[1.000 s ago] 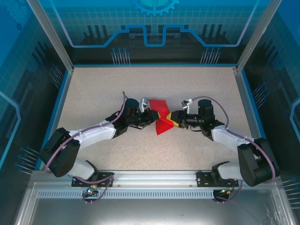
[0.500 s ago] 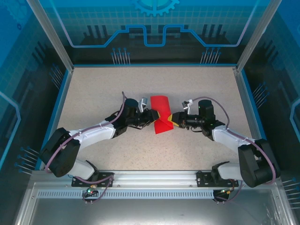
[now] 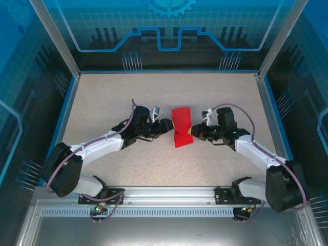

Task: Fold a paper plane with a square sheet of paper (pick it up from the middle)
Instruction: Turn over the paper at the center of the table.

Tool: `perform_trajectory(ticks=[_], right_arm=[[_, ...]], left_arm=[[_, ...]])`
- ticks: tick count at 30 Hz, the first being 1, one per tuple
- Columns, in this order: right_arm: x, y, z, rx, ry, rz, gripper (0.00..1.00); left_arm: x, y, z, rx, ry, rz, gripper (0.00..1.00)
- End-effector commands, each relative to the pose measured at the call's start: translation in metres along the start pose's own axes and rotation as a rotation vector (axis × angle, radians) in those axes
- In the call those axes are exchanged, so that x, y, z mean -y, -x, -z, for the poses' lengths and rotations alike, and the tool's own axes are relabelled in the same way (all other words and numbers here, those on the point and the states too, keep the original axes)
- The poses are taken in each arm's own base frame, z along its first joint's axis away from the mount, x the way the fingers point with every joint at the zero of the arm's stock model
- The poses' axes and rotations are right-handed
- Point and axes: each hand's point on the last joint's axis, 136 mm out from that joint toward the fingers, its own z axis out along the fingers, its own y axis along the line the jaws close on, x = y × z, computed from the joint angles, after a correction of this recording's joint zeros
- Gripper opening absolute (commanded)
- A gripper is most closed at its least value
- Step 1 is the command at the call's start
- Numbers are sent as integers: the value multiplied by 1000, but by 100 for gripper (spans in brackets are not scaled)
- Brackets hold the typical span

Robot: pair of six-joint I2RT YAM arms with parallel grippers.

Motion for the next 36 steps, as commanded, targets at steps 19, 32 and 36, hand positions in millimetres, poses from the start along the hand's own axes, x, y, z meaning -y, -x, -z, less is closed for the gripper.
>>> perform_trajectory(ticks=[19, 32, 36], right_arm=[[44, 34, 89, 27, -1515, 728, 2], [56, -27, -17, -226, -1580, 939, 6], [58, -55, -48, -288, -1495, 945, 8]], left_arm=[[-4, 50, 48, 12, 100, -46, 77], [-50, 71, 88, 68, 169, 52, 78], [-53, 73, 88, 59, 170, 51, 78]])
